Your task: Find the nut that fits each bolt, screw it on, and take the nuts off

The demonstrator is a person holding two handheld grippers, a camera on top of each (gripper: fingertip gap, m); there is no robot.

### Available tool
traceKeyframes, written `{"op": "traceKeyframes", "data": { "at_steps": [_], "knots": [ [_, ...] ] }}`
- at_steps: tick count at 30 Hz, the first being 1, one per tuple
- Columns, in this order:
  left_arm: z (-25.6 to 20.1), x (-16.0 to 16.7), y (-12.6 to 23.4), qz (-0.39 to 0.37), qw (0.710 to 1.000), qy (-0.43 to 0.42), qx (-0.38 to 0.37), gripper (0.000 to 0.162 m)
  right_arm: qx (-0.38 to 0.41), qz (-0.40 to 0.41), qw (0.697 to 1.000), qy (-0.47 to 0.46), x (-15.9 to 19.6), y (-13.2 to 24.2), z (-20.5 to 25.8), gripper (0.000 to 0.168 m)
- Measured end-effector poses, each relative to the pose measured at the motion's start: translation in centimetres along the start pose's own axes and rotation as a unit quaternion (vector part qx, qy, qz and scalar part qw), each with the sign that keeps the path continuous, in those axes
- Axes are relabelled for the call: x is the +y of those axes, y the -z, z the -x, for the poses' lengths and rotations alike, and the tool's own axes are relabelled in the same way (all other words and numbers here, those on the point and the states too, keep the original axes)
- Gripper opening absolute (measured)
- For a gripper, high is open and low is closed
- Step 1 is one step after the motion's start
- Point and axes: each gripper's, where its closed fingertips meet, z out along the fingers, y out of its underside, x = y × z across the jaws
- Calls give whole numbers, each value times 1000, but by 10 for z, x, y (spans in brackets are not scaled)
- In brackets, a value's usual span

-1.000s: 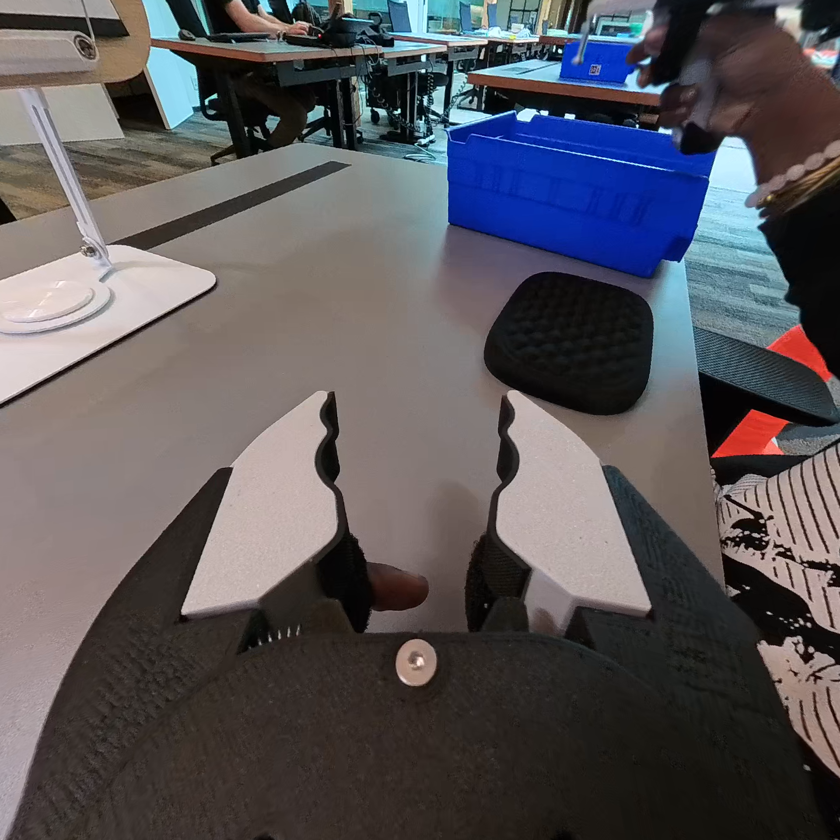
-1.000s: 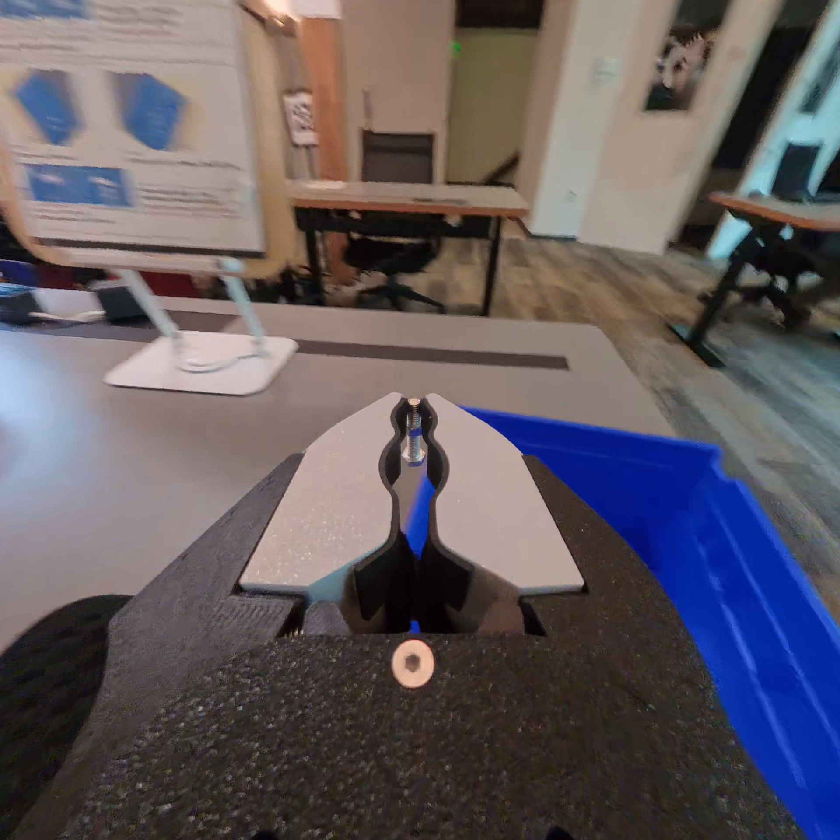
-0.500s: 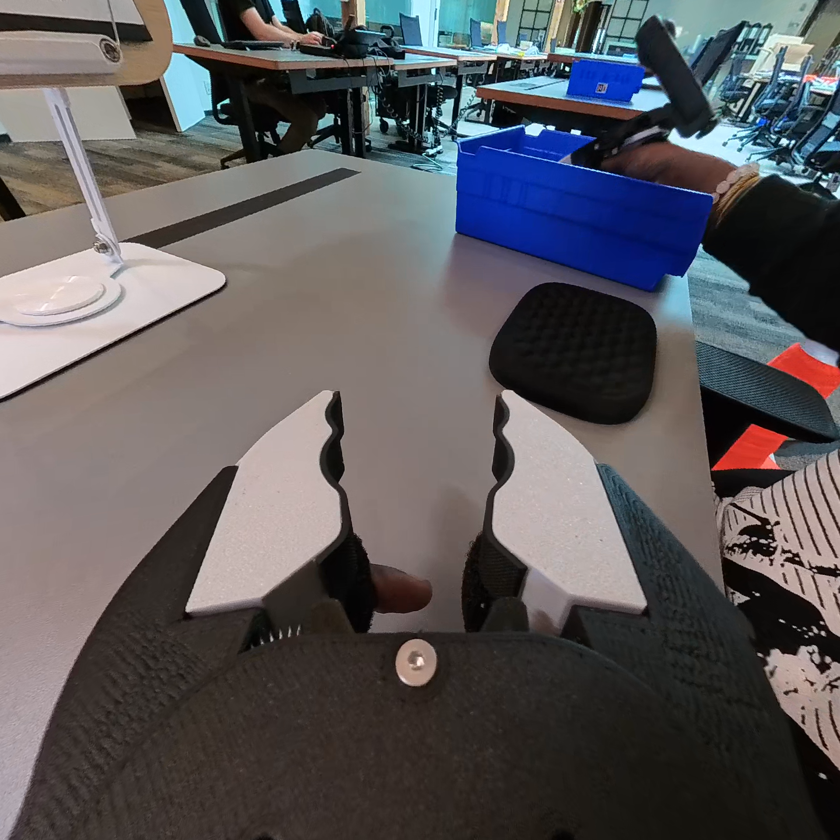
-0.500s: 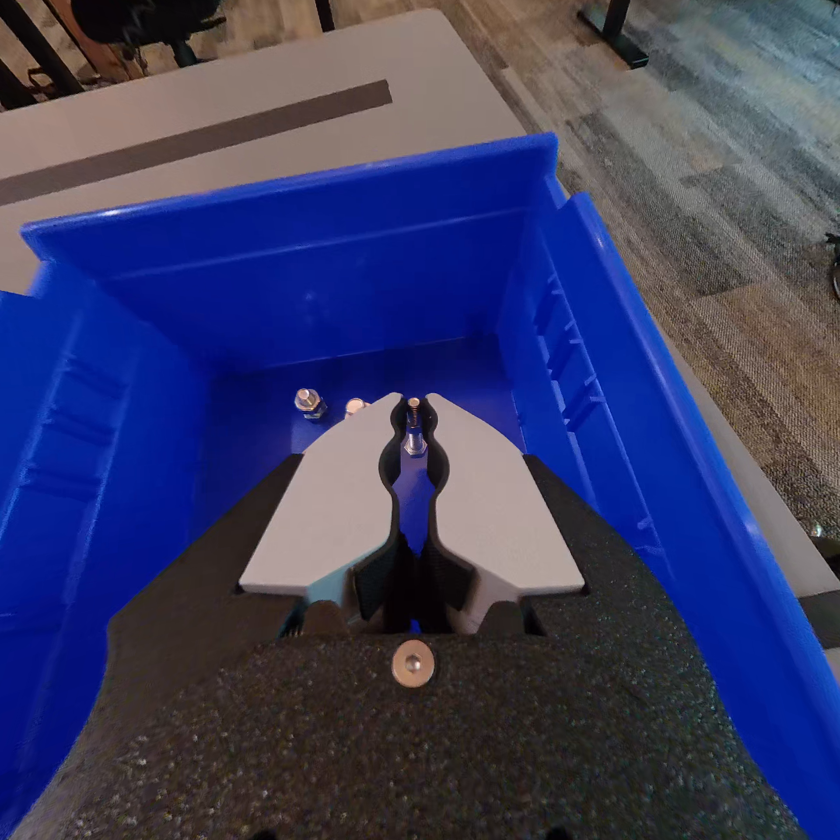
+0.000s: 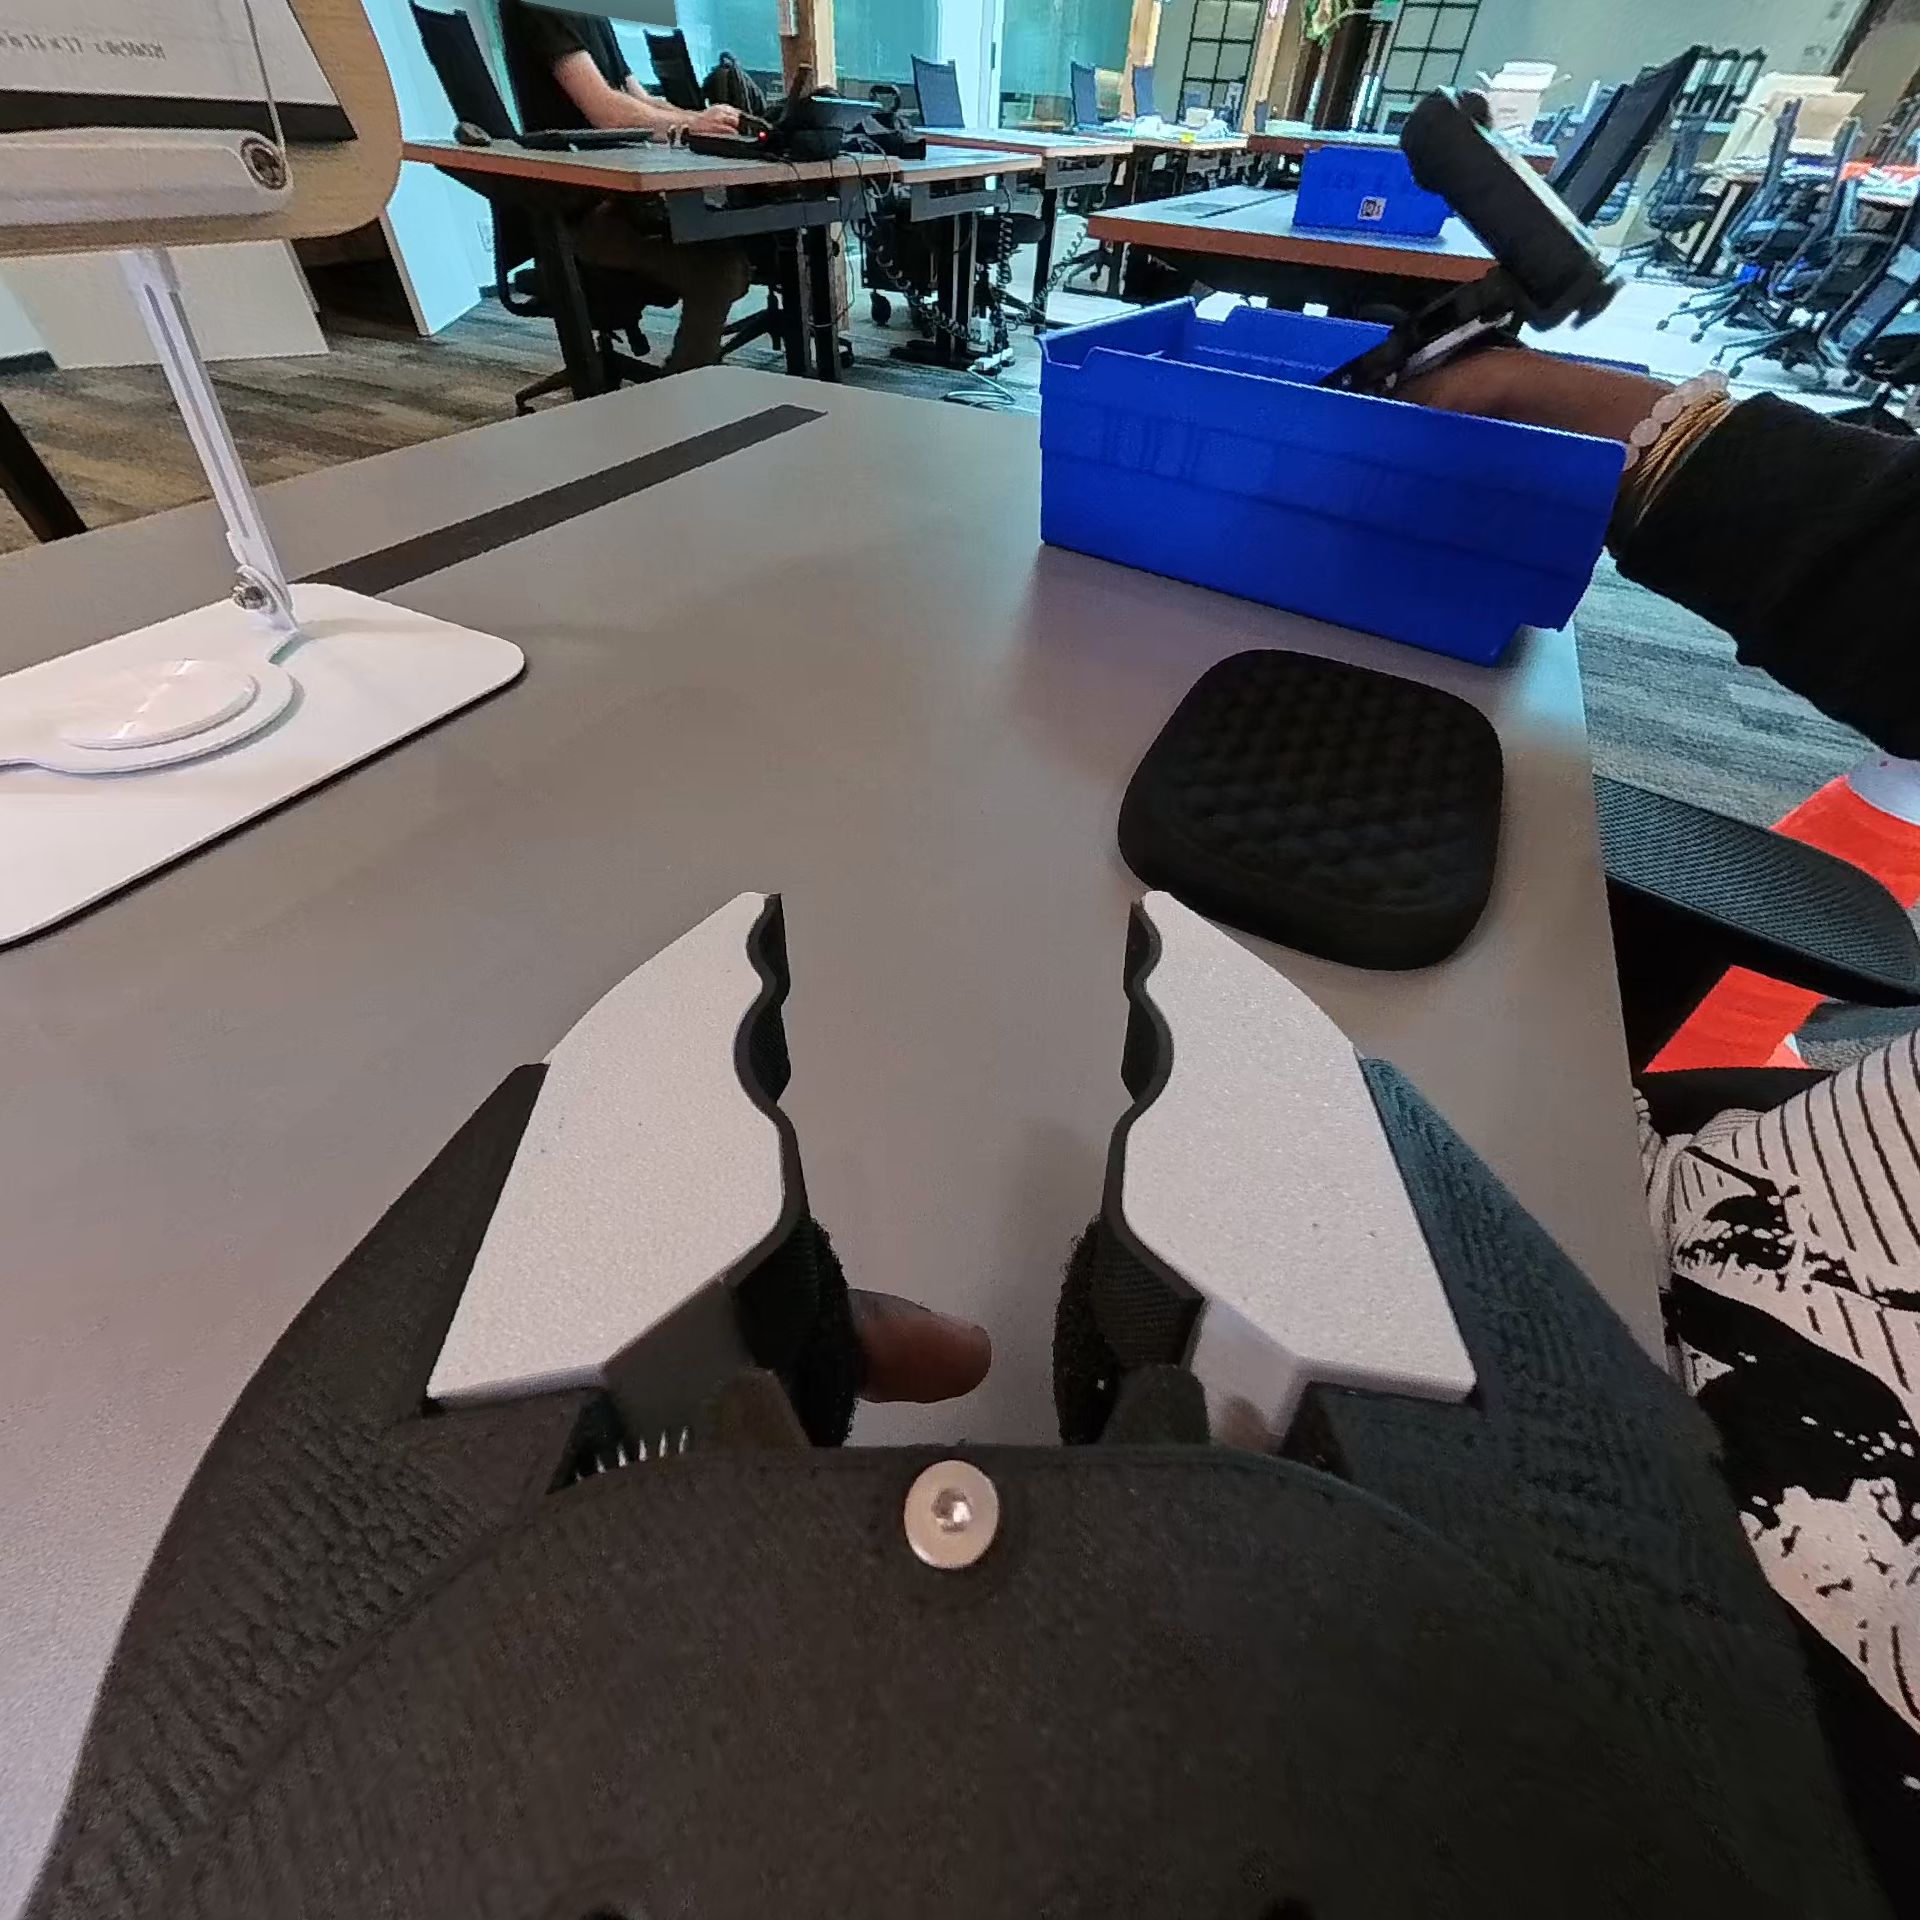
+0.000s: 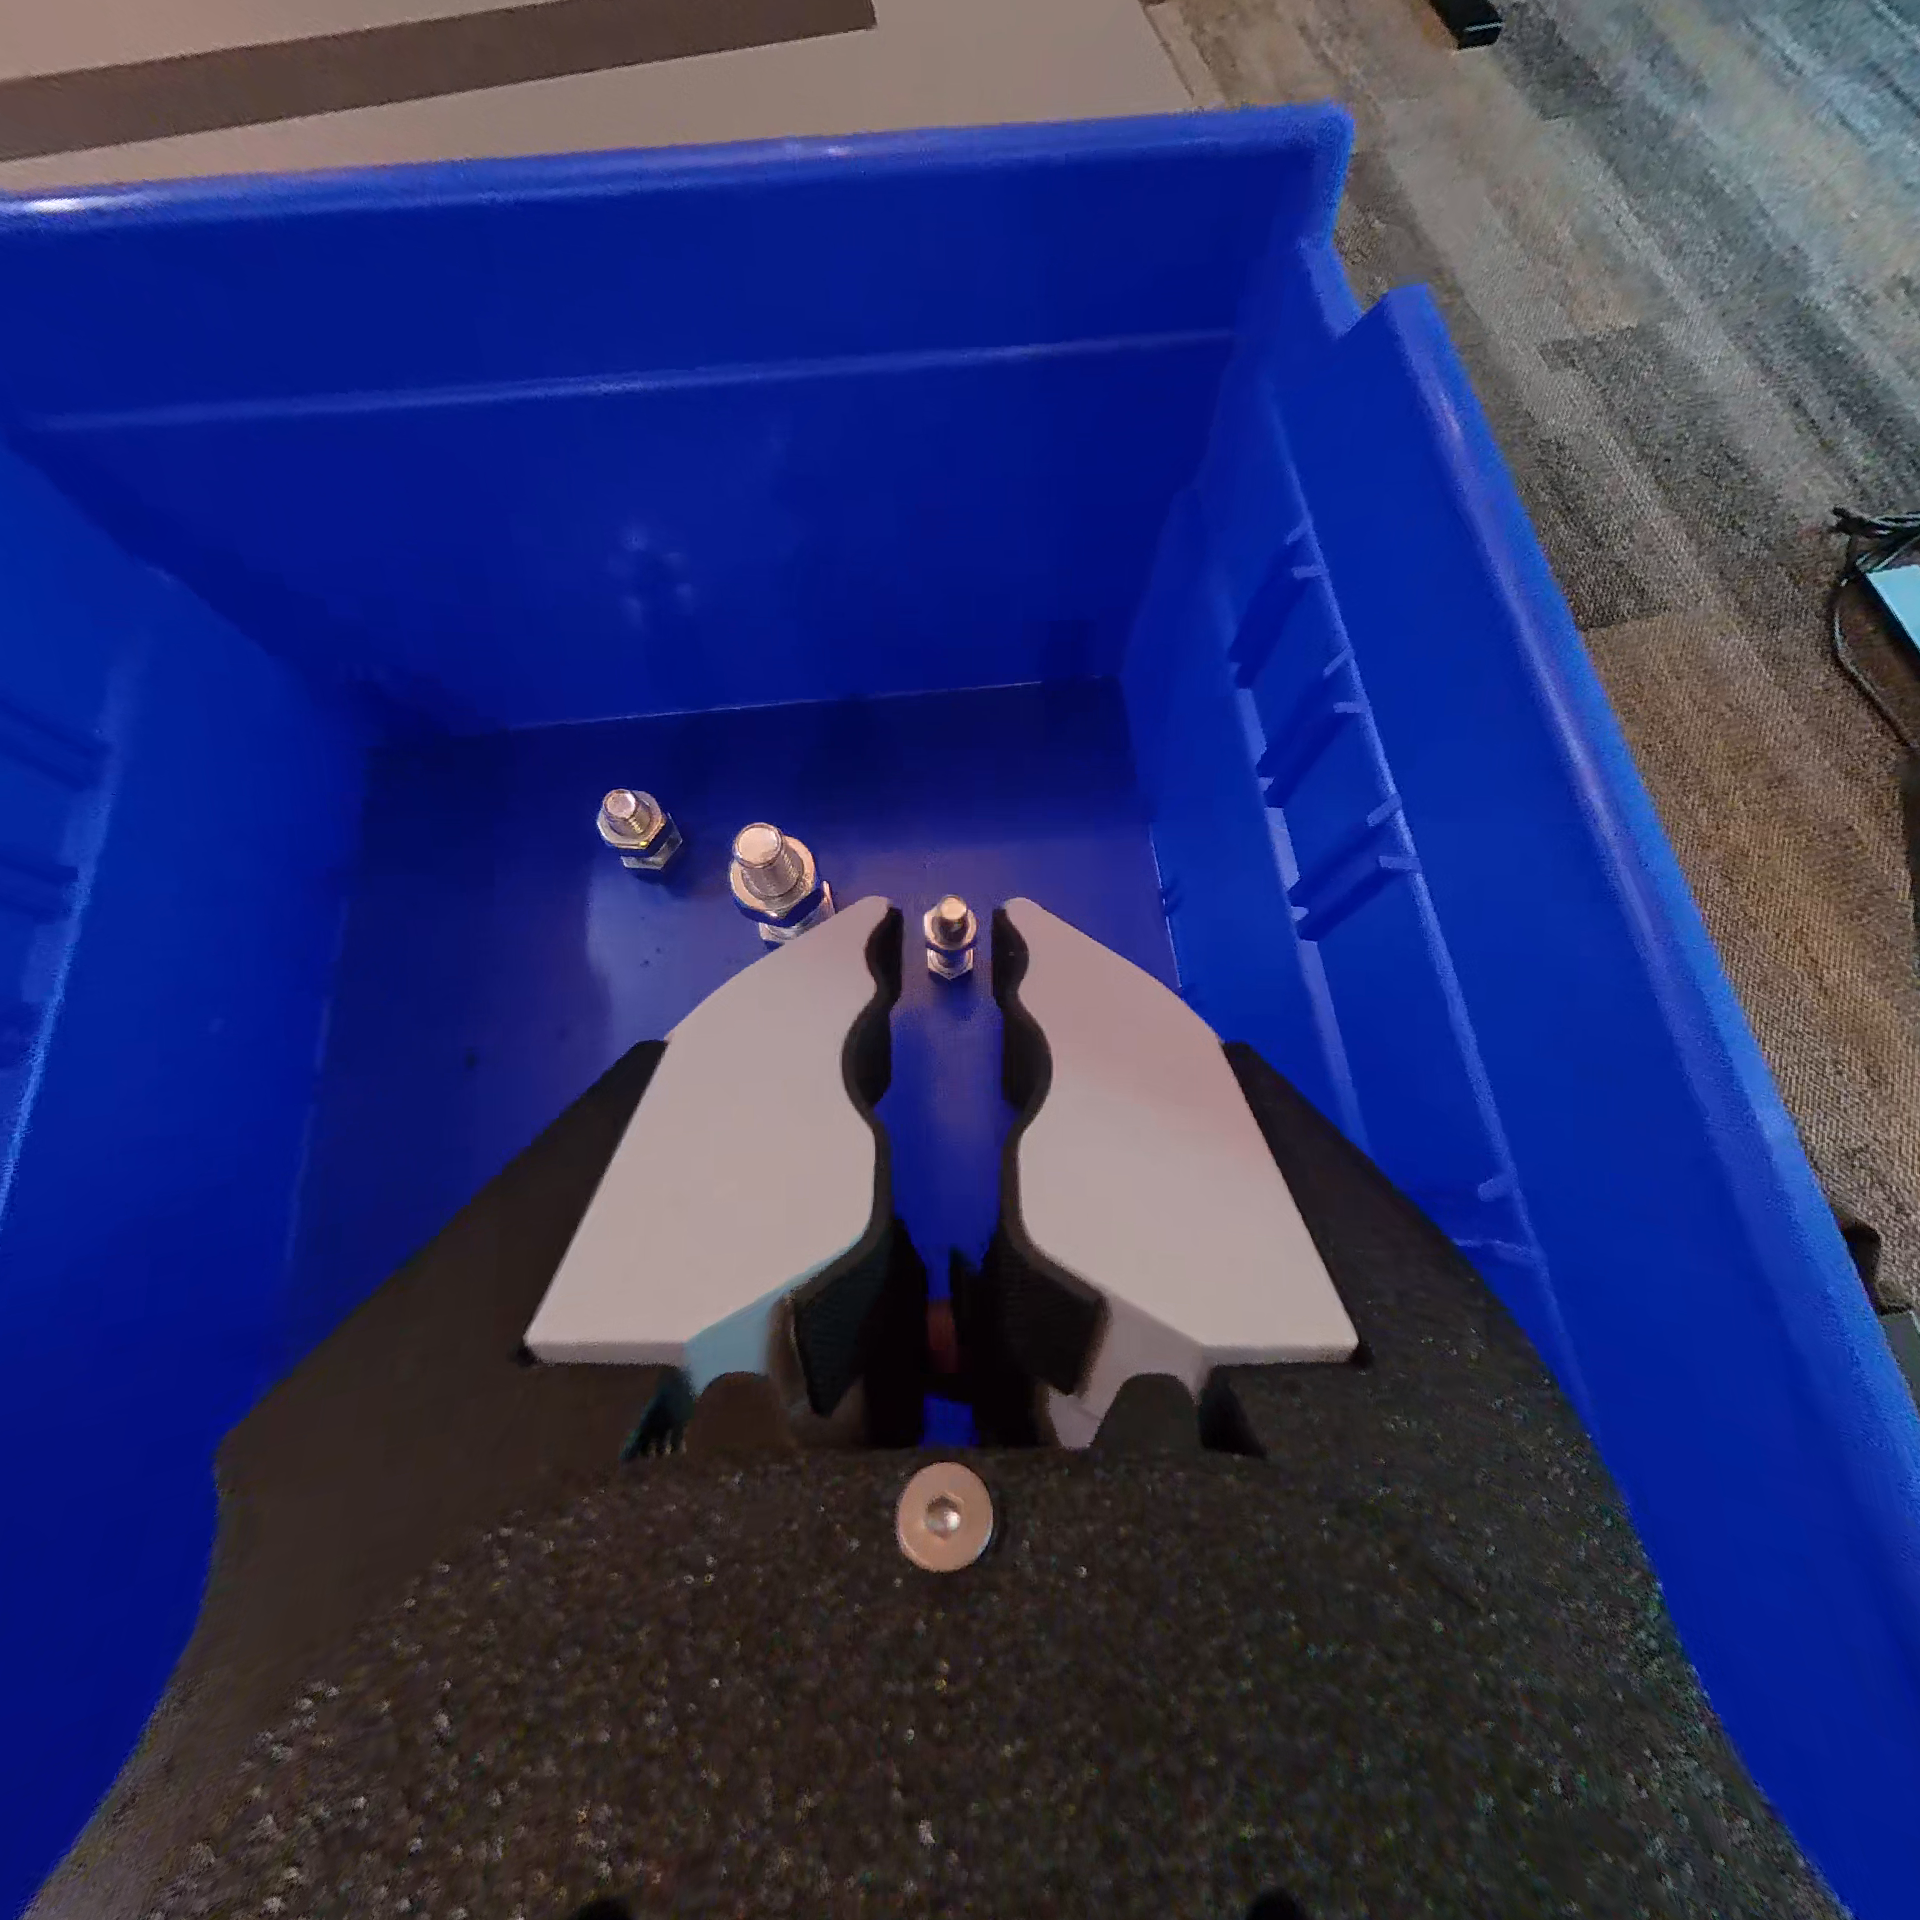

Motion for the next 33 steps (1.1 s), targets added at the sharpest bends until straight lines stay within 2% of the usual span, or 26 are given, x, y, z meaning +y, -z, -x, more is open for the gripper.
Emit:
{"op": "traceKeyframes", "data": {
  "at_steps": [3,5,8,10,14,17,19,20,25,28,29,30,33],
  "knots": [
    [0,0,0,-1,1000,1,0,63,2,-43,999,-1,-16,12,5,24],
    [1,1,0,2,1000,3,0,63,-10,-94,995,4,-36,30,22,38],
    [1,2,-2,8,1000,7,1,63,-25,-182,982,42,-71,76,67,60],
    [1,3,-2,10,1000,8,1,63,-36,-238,966,89,-92,112,107,65],
    [1,2,-2,8,1000,7,-1,63,-135,-350,910,177,-111,184,218,65],
    [1,2,-2,9,1000,3,-2,63,-232,-411,857,207,-99,213,291,51],
    [0,3,-2,12,1000,-1,-2,63,-308,-419,832,194,-81,205,329,42],
    [1,3,-3,13,1000,1,-3,63,-331,-404,831,191,-70,192,342,42],
    [3,-3,1,-2,1000,22,-15,60,-343,-321,857,212,-24,122,372,45],
    [-33,-26,16,-1,990,111,86,58,-379,-251,865,213,1,100,383,51],
    [-44,-36,27,14,988,108,113,58,-382,-243,867,209,0,98,383,52],
    [-45,-42,41,36,990,77,109,58,-382,-245,868,201,-2,98,382,52],
    [8,-61,98,99,993,-46,-39,54,-392,-244,868,182,-3,97,380,47]
  ]
}}
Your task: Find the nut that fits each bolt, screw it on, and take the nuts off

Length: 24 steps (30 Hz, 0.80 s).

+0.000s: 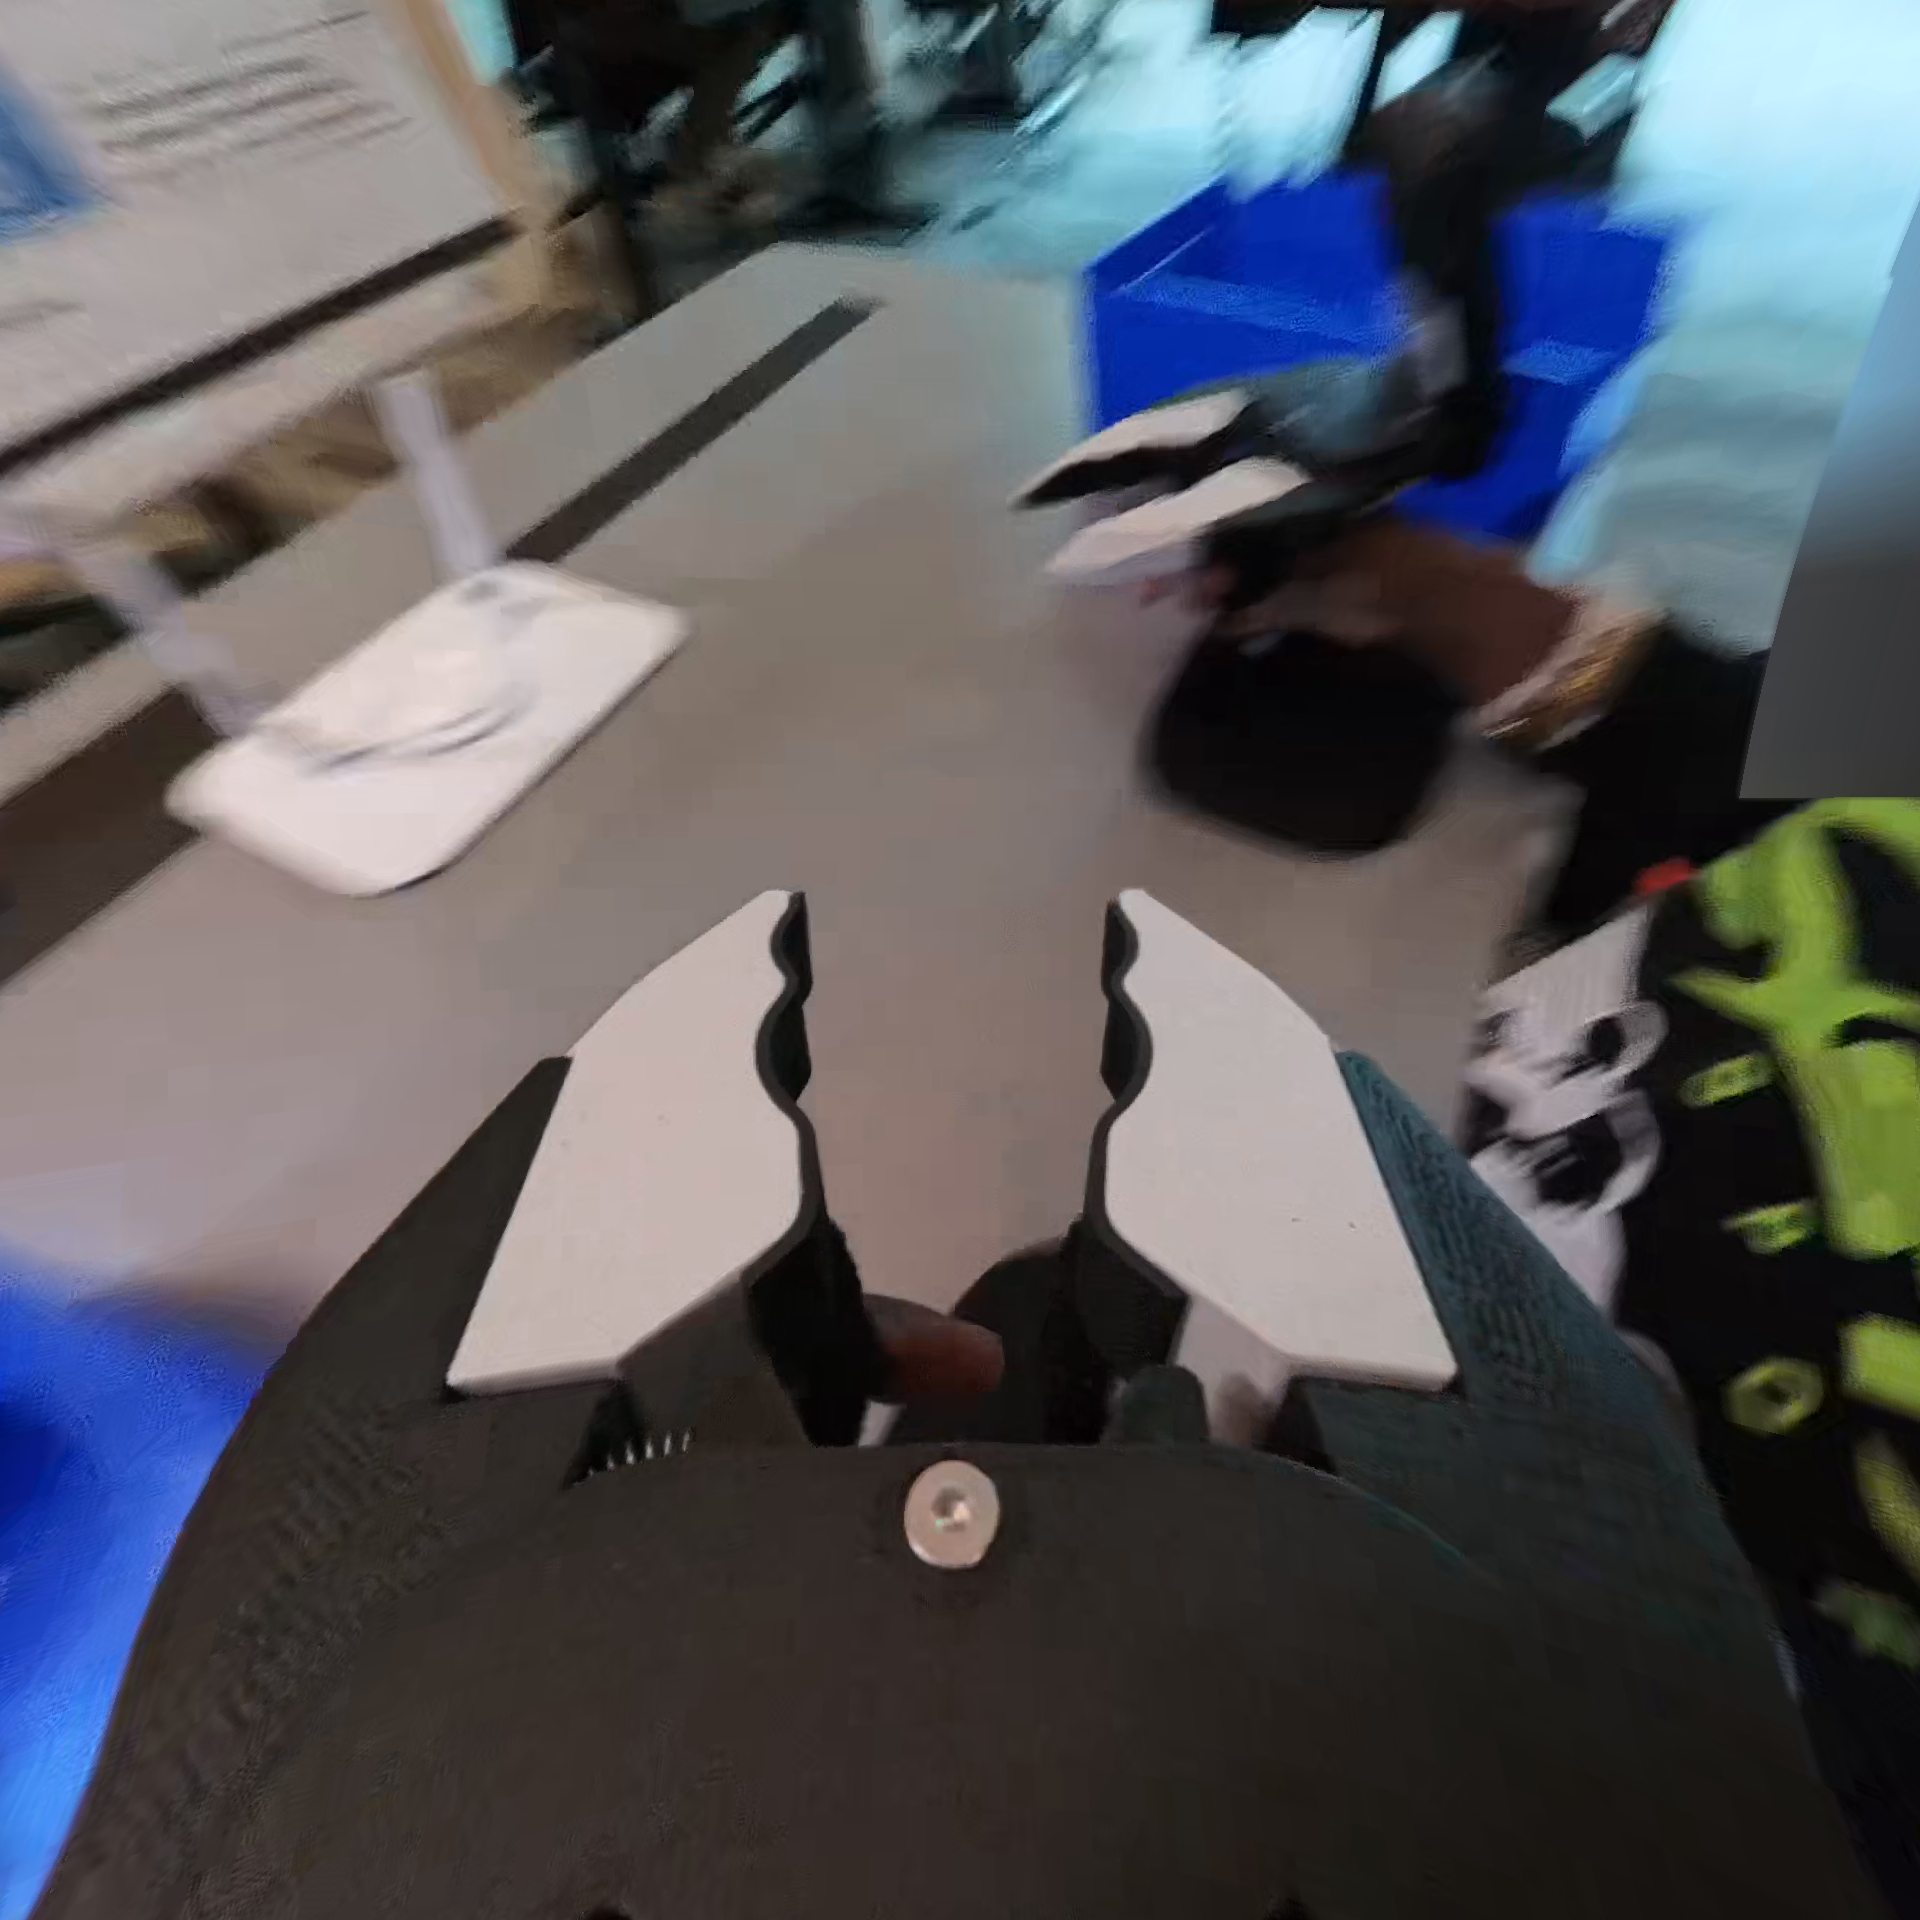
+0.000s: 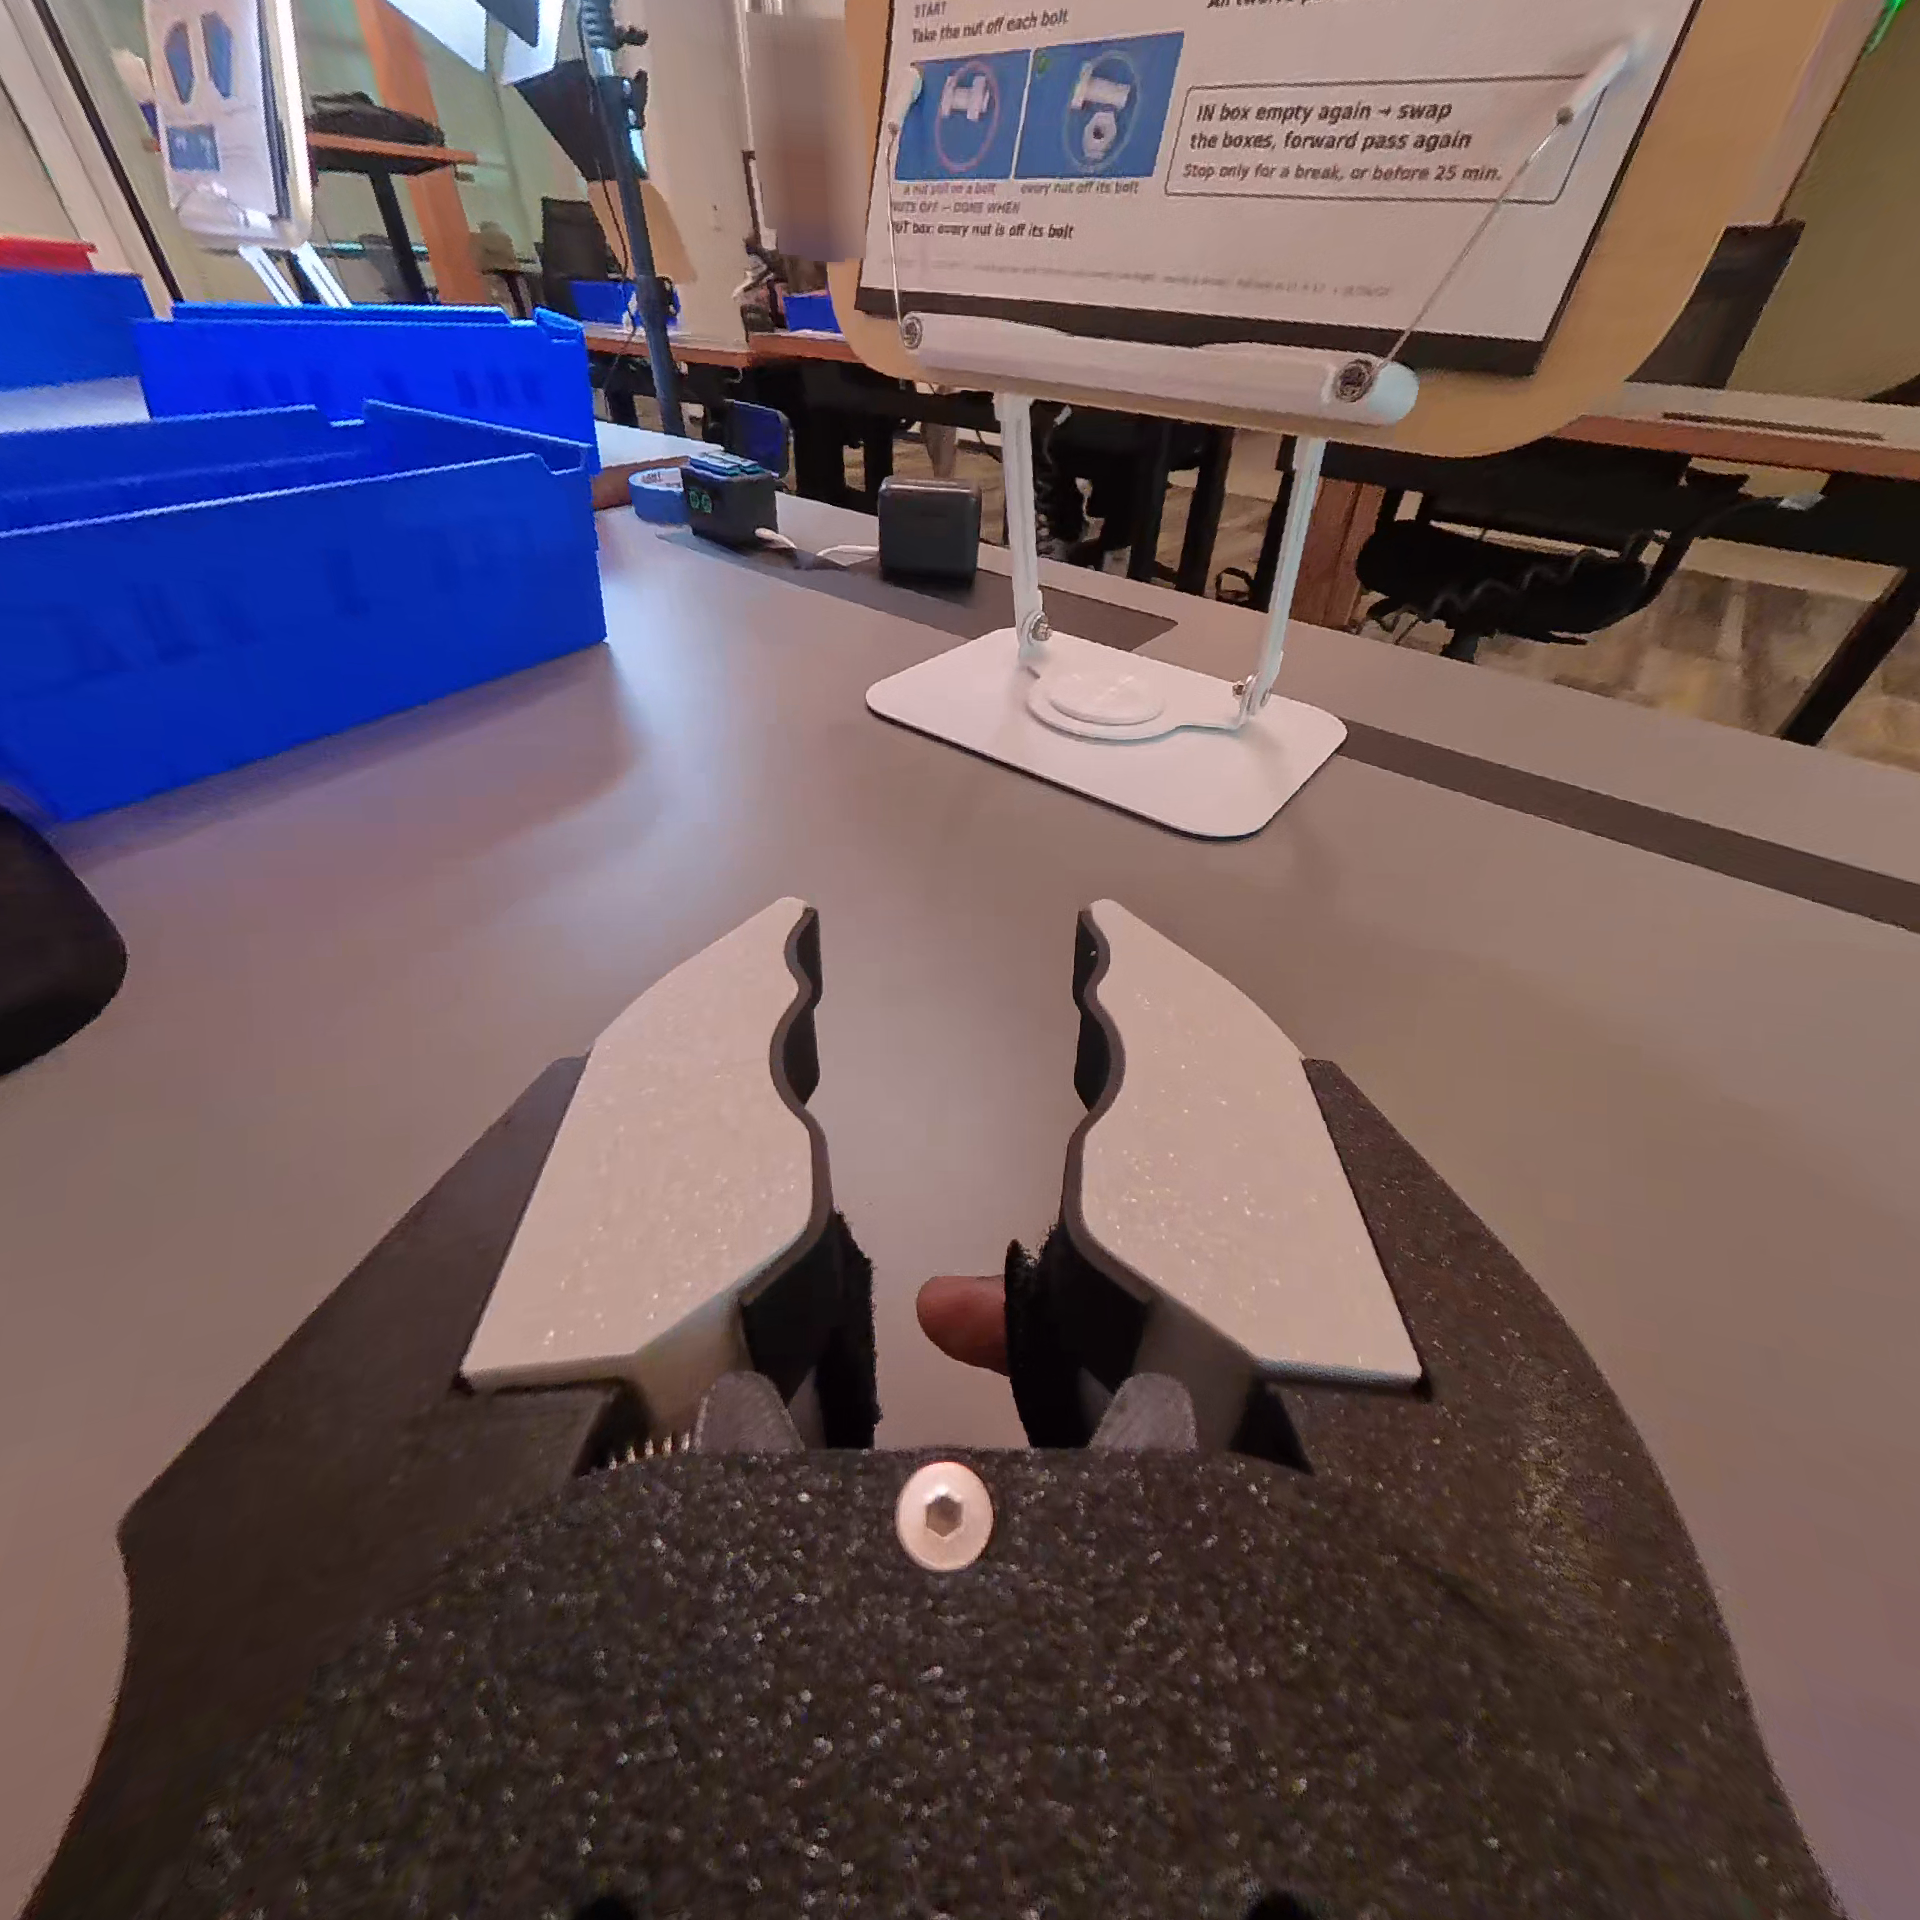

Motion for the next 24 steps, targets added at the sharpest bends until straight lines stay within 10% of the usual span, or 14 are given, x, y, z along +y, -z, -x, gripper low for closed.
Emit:
{"op": "traceKeyframes", "data": {
  "at_steps": [4,8,24],
  "knots": [
    [145,44,81,155,955,59,-247,45,-3,-3,1000,-1,0,0,1,47],
    [234,124,99,265,907,164,-283,40,-4,4,1000,-2,2,-1,1,47],
    [301,217,66,320,873,241,-279,11,-2,-3,1000,-15,1,0,-3,46]
  ]
}}
